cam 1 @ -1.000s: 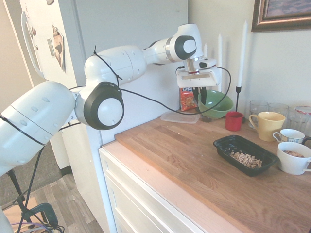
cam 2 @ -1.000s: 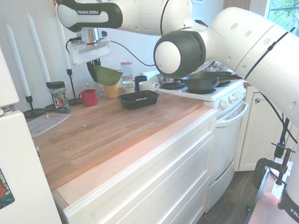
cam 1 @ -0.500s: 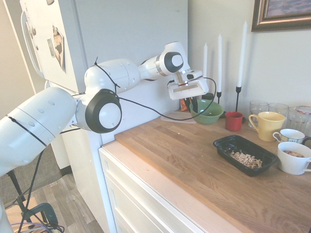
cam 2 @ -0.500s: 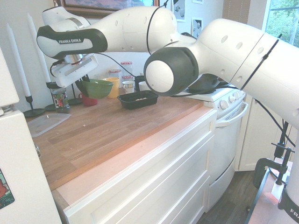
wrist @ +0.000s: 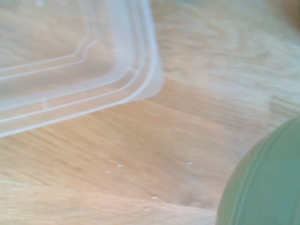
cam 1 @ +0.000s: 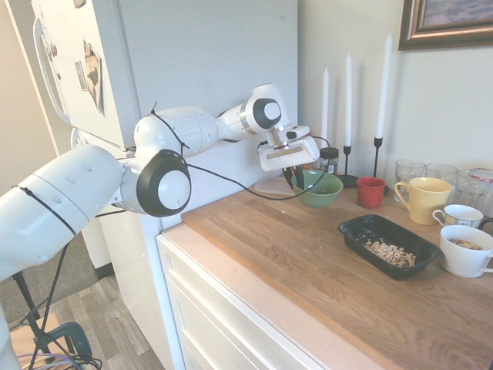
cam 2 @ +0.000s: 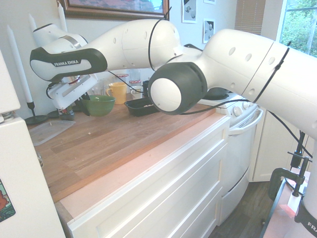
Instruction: Pour the cereal into the box
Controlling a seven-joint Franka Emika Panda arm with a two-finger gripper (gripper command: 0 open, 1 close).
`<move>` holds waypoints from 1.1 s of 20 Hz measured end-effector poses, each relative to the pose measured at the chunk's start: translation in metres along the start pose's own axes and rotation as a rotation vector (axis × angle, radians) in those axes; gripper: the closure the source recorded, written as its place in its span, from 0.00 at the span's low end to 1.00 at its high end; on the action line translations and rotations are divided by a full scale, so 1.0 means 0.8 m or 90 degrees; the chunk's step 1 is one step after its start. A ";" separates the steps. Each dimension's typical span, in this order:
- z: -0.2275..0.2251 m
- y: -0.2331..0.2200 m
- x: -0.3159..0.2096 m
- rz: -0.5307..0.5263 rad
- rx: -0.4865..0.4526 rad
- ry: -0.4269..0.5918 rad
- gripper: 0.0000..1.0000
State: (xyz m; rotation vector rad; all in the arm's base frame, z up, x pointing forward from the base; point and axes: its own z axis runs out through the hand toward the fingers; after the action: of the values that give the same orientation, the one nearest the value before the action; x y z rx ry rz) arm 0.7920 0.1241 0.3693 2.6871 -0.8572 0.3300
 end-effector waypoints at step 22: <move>0.041 -0.049 -0.054 -0.007 -0.054 0.021 0.00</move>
State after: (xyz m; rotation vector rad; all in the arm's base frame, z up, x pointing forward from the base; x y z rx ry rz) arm 0.7851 0.1657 0.3171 2.6004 -0.8283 0.3281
